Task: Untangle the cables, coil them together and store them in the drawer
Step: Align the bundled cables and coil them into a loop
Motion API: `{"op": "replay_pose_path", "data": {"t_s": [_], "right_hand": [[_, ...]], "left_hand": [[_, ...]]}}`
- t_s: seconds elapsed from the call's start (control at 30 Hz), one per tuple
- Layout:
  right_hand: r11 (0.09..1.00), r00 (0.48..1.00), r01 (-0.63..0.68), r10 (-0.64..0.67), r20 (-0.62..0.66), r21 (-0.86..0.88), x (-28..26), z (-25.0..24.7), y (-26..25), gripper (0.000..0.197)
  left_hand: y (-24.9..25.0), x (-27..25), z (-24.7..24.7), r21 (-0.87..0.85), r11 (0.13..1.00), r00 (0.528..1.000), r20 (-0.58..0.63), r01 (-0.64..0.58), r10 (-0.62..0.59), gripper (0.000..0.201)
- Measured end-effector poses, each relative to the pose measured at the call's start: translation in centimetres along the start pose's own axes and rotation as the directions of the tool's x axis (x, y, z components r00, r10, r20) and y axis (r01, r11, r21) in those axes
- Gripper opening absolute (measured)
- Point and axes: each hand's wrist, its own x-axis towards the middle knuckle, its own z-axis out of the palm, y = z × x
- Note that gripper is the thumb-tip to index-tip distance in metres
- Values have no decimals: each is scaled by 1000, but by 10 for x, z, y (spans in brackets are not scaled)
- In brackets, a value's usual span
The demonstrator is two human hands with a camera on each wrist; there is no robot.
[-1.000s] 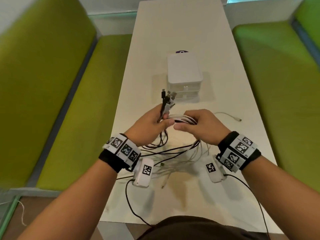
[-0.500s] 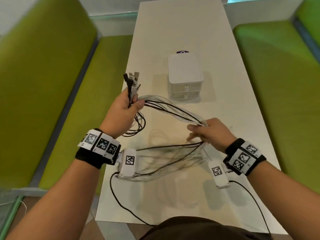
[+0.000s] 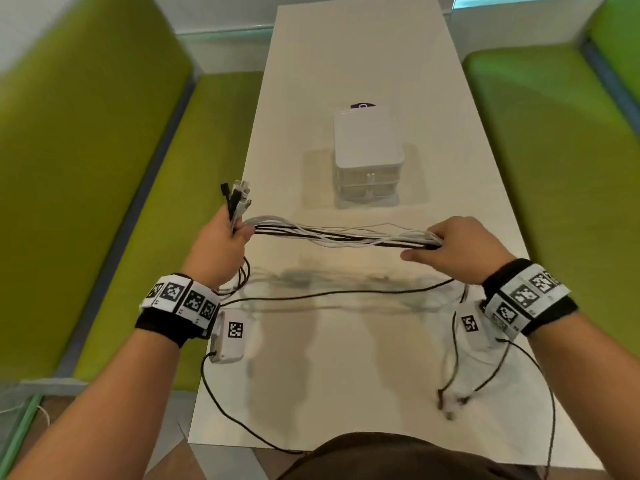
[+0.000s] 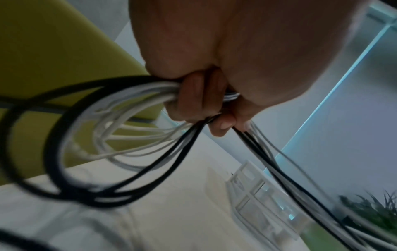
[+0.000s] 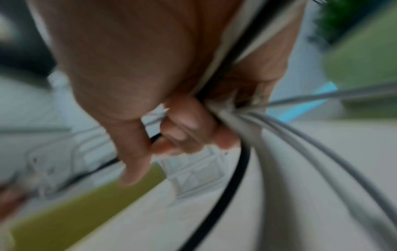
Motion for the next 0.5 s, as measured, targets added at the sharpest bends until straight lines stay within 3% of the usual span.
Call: {"op": "replay_pose_path", "data": {"t_s": [0.03, 0.07, 0.1, 0.17, 0.23, 0.33, 0.43, 0.5], "right_hand": [[976, 997, -36, 19, -80, -215, 0, -4, -1, 47], [954, 990, -61, 21, -139, -293, 0, -6, -1, 46], [962, 989, -73, 35, -144, -264, 1, -7, 1, 43], [990, 995, -86, 90, -33, 113, 5, -6, 5, 38], [926, 996, -90, 86, 27, 366, 5, -3, 5, 35], [953, 997, -45, 62, -47, 300, 6, -2, 6, 36], [977, 995, 11, 10, -97, 212, 3, -2, 1, 27], [993, 997, 46, -39, -67, 110, -1, 1, -10, 24]], "left_hand": [[-4, -1, -1, -3, 1000, 999, -12, 31, -31, 13], [-6, -2, -2, -10, 998, 998, -17, 65, -65, 16], [-7, -3, -2, -18, 996, 996, -26, 86, -86, 19], [-6, -5, -3, -47, 992, 992, -44, 113, -115, 21], [-8, -4, -5, -67, 988, 988, -58, 137, -141, 21], [-11, -5, -7, 49, 988, 989, -28, 146, -145, 20], [2, -15, -6, 271, 962, 999, -23, 37, -32, 37], [19, -26, -5, 263, 958, 987, -74, -118, 142, 48]]}}
